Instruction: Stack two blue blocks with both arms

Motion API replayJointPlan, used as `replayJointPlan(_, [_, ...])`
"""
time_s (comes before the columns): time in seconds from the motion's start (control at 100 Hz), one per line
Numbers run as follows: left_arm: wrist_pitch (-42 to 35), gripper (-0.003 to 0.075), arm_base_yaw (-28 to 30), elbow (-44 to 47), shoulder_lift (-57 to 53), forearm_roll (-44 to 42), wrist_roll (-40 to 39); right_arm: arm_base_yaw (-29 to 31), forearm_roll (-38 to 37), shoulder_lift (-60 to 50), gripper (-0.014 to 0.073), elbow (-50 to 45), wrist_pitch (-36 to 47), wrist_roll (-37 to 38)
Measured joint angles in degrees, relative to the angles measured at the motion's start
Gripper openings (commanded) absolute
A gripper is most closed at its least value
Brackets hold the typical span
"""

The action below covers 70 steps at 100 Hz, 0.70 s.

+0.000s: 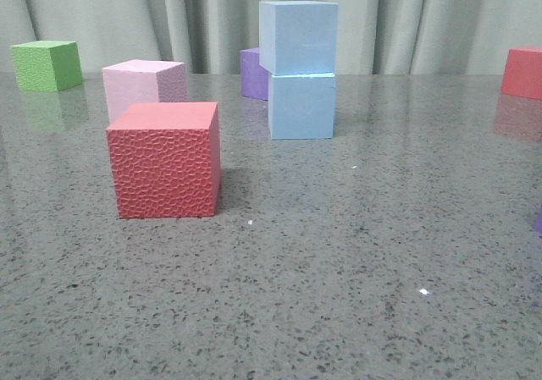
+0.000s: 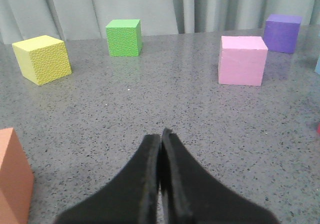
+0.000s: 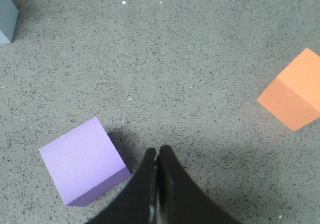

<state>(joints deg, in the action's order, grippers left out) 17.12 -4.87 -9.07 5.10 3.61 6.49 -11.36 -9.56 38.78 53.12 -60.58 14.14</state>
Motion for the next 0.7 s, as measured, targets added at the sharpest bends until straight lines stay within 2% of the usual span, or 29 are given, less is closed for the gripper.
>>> replayJointPlan(0.26, [-2.8,-0.0019,0.0,3.0,-1.5,-3.1,-4.1,0.0,0.0,0.0,-0.0122,0.0,0.0,0.0])
replayJointPlan(0.7, [-10.6,-0.0019,0.0,9.0,-1.6,-3.6,-4.7,0.0,0.0,0.0,-0.0122,0.0,0.0,0.0])
